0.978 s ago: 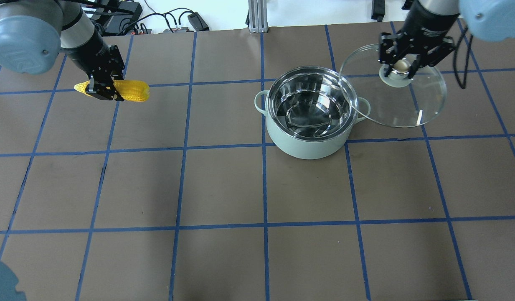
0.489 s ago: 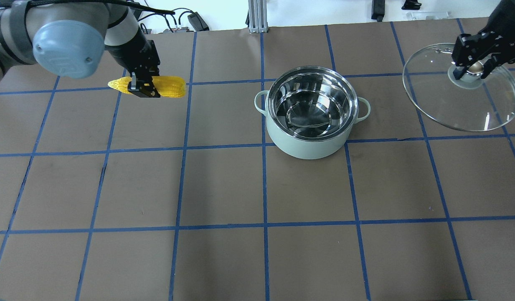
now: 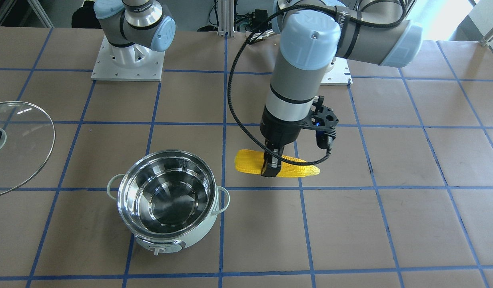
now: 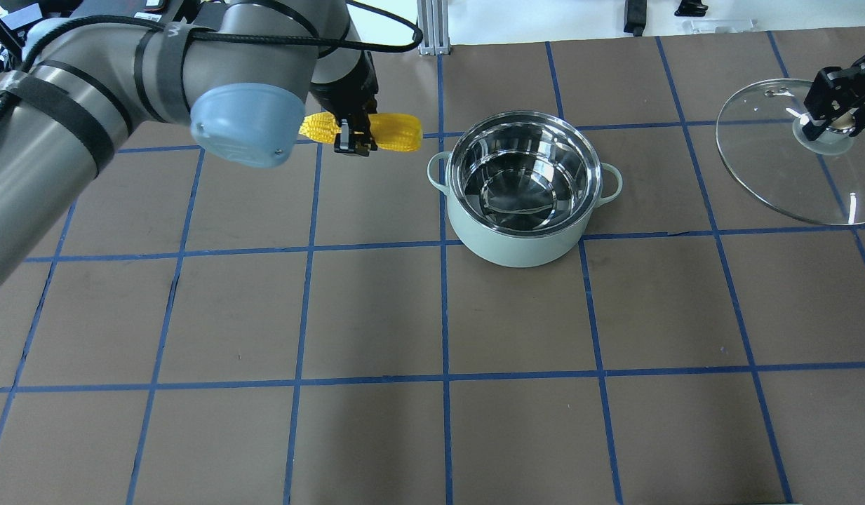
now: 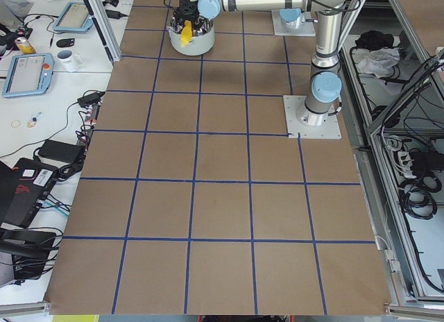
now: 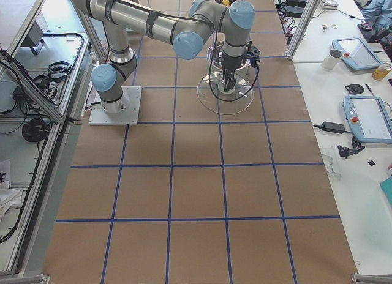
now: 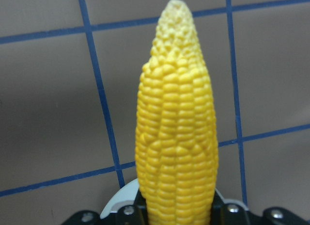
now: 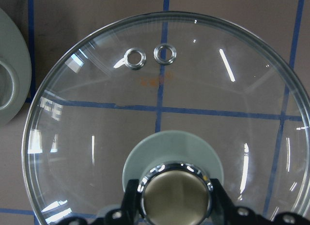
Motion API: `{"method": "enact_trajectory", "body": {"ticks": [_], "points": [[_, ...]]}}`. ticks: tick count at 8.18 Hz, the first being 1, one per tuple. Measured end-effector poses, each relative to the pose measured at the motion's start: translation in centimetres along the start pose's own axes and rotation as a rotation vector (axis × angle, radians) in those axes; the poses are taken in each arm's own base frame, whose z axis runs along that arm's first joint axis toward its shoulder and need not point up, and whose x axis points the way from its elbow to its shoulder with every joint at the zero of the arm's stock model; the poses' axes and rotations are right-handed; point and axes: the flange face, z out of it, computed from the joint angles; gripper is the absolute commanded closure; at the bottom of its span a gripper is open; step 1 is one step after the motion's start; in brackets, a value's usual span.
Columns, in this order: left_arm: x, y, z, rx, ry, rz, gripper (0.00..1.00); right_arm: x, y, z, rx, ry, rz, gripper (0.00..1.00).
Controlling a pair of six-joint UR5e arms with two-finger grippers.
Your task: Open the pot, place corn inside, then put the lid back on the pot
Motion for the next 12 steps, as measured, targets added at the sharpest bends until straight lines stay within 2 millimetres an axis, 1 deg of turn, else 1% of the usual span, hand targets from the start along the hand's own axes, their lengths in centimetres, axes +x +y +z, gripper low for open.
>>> {"method": "enact_trajectory", "body": {"ticks": [1, 3, 5, 7, 9, 10, 12], "points": [[-0.2, 2.7, 0.3, -0.018, 0.029, 0.024, 1.0, 0.7, 0.1, 0.2, -0.001, -0.003, -0.008, 0.94], [0.0, 6.6, 1.8, -0.067, 0.098, 0.055, 1.0, 1.3, 0.0, 0.7, -0.006, -0.009, -0.022, 0.93], [0.6, 9.3, 3.5, -0.119, 0.153, 0.059, 1.0, 1.5, -0.1, 1.0, -0.009, -0.011, -0.025, 0.93], [1.1, 12.5, 4.7, -0.162, 0.171, 0.071, 1.0, 1.5, -0.1, 1.1, -0.011, -0.013, -0.03, 0.93], [1.5, 16.2, 5.1, -0.203, 0.177, 0.091, 1.0, 1.5, -0.1, 1.2, -0.011, -0.015, -0.031, 0.93], [1.3, 17.2, 5.5, -0.216, 0.17, 0.095, 1.0, 1.5, -0.1, 1.2, -0.011, -0.017, -0.031, 0.93], [1.2, 18.2, 8.0, -0.235, 0.127, 0.082, 1.0, 1.5, -0.1, 1.3, -0.01, -0.02, -0.031, 0.93]]}}
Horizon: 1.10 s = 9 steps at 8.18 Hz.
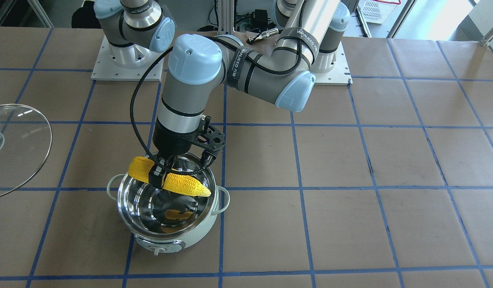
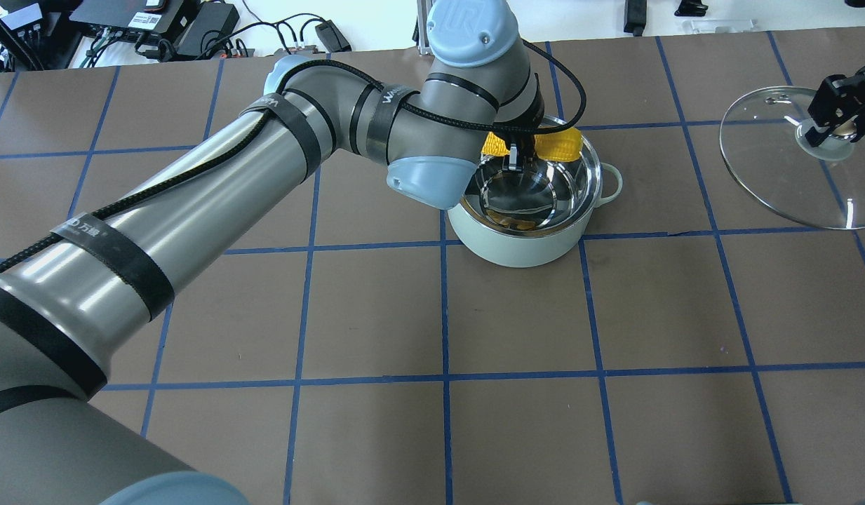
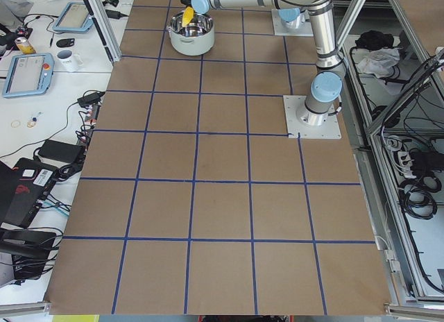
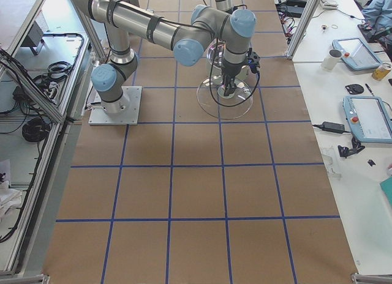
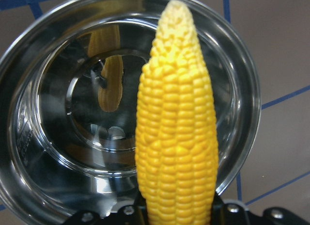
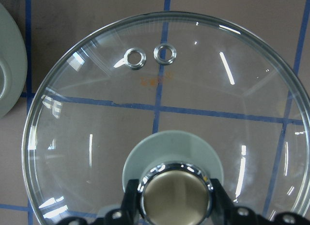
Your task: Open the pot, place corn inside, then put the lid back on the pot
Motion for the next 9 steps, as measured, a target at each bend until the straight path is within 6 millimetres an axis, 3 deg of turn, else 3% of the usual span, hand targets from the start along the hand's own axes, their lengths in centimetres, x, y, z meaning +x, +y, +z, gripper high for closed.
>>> {"method": "enact_trajectory", "body": {"ticks": [4, 5, 6, 9], "points": [[-0.6, -0.2, 3.2, -0.01, -0.049, -0.05, 1.0, 0.0, 0.0, 0.1, -0.001, -0.003, 0.002, 0.93], [-0.8, -0.1, 4.0, -0.037, -0.07, -0.056, 0.83, 0.0, 0.0, 0.1, -0.002, -0.001, 0.003, 0.93], [-1.0, -0.1, 4.8, -0.054, -0.087, -0.061, 0.48, 0.0, 0.0, 0.1, -0.004, 0.001, 0.003, 0.93], [-1.1, 0.0, 4.9, -0.064, -0.094, -0.06, 0.43, 0.0, 0.0, 0.1, -0.004, 0.0, 0.002, 0.93]]}}
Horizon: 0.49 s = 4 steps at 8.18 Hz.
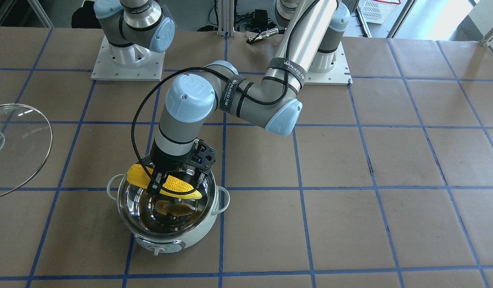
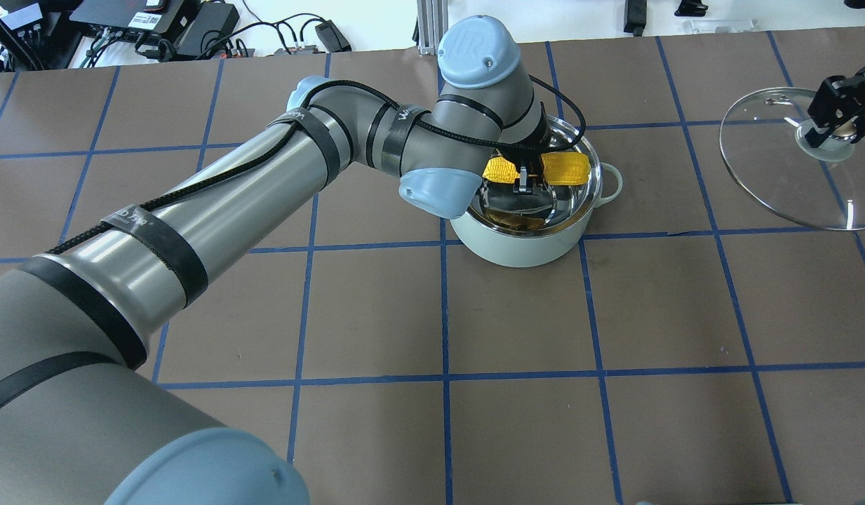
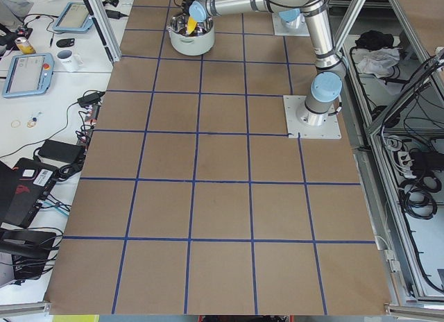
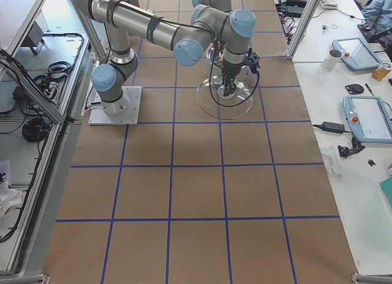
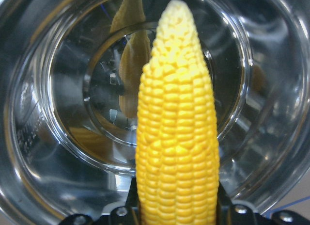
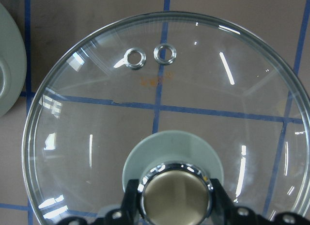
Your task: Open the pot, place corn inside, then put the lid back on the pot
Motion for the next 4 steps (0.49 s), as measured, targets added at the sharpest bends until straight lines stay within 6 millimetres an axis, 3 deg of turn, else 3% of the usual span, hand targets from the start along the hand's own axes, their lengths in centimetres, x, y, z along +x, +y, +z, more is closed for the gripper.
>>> {"method": "enact_trajectory", "body": {"ticks": [2, 4], "points": [[0.0, 0.3, -1.1, -0.002, 0.01, 0.006, 0.42, 0.0, 0.0, 0.0, 0.001, -0.001, 0.0, 0.93], [0.0, 1.0, -3.9, -0.012, 0.04, 0.026, 0.4, 0.0, 0.0, 0.0, 0.002, -0.002, 0.0, 0.93]]}}
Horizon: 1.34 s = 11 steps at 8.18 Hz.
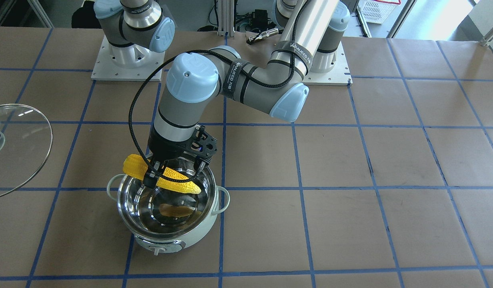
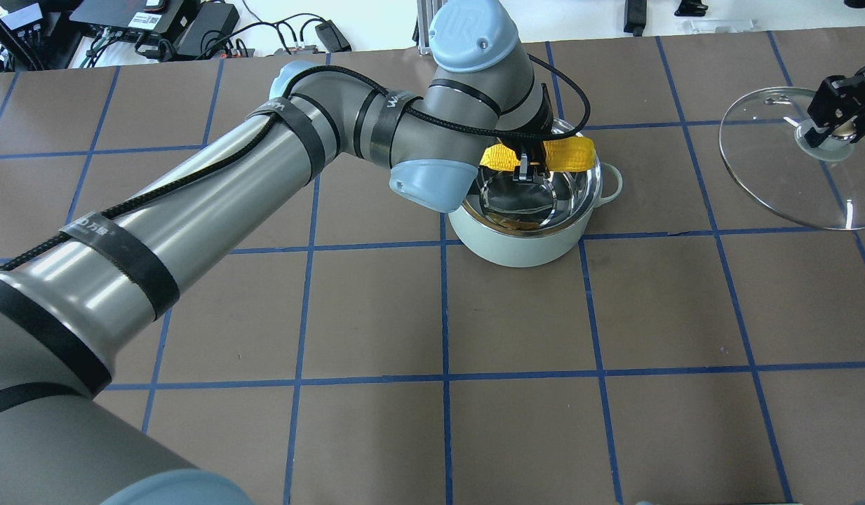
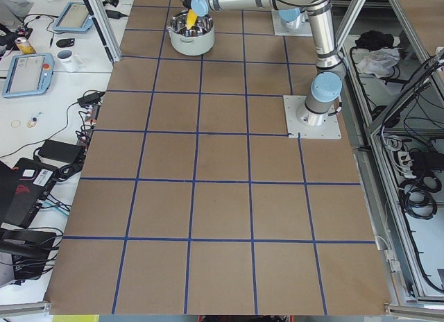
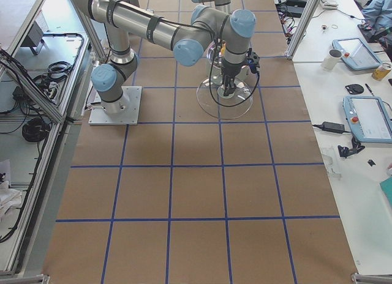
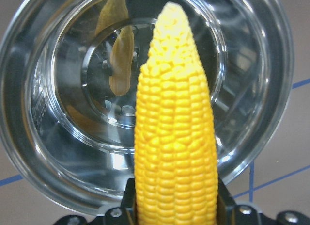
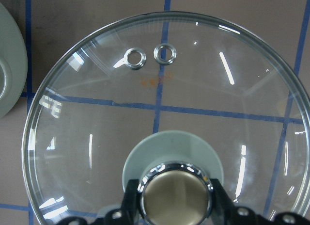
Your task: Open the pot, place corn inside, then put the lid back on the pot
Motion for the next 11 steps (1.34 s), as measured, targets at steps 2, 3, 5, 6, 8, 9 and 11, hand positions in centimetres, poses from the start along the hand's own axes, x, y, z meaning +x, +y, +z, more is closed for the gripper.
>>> {"method": "enact_trajectory", "body": {"ticks": [2, 3, 5, 6, 8, 9, 11], "points": [[-0.4, 0.6, -3.4, 0.0, 0.003, 0.082, 0.32, 0.0, 0.0, 0.0, 0.0, 0.0, 0.001, 0.93], [-0.8, 0.8, -5.0, 0.006, -0.016, 0.144, 0.32, 0.0, 0.0, 0.0, 0.0, 0.0, 0.002, 0.93], [-1.2, 1.0, -6.7, 0.01, -0.029, 0.218, 0.27, -0.1, 0.1, -0.1, 0.0, 0.0, 0.003, 0.93], [-1.2, 1.0, -7.1, 0.011, -0.031, 0.24, 0.27, -0.2, 0.1, -0.2, 0.002, 0.001, 0.004, 0.92], [-1.0, 0.2, -8.1, 0.029, -0.032, 0.4, 0.02, -0.6, 0.1, -0.8, 0.011, 0.006, 0.018, 0.92], [-0.3, -1.7, -8.9, 0.081, -0.037, 0.503, 0.0, -1.0, -0.1, -0.9, 0.014, 0.006, 0.03, 0.92], [1.5, -7.2, -12.0, 0.203, -0.06, 0.735, 0.0, -2.8, -1.0, -1.1, 0.029, 0.012, 0.046, 0.9]]}}
